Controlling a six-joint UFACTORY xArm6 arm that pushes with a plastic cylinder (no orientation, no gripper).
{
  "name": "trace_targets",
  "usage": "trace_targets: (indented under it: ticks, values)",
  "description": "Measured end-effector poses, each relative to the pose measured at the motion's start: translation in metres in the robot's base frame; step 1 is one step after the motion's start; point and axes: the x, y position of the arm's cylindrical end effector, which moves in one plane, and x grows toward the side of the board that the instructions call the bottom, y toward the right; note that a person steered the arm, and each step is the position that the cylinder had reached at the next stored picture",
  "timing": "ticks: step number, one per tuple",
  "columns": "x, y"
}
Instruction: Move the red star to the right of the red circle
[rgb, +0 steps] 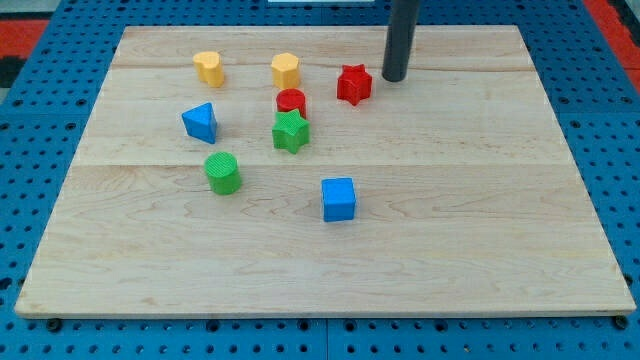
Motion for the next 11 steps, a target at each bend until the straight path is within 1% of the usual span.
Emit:
trace_targets:
  ticks: [1,3,4,5,7,8,9,10,11]
  values:
    - [0.0,-0.064]
    - [0.017,-0.031]
    - [-0.025,-0.002]
    - [-0.031,-0.022]
    - [0.003,-0.052]
    - [0.012,-0.074]
    - [0.0,-0.063]
    - [-0.008,-0.083]
    - [-0.006,-0.1]
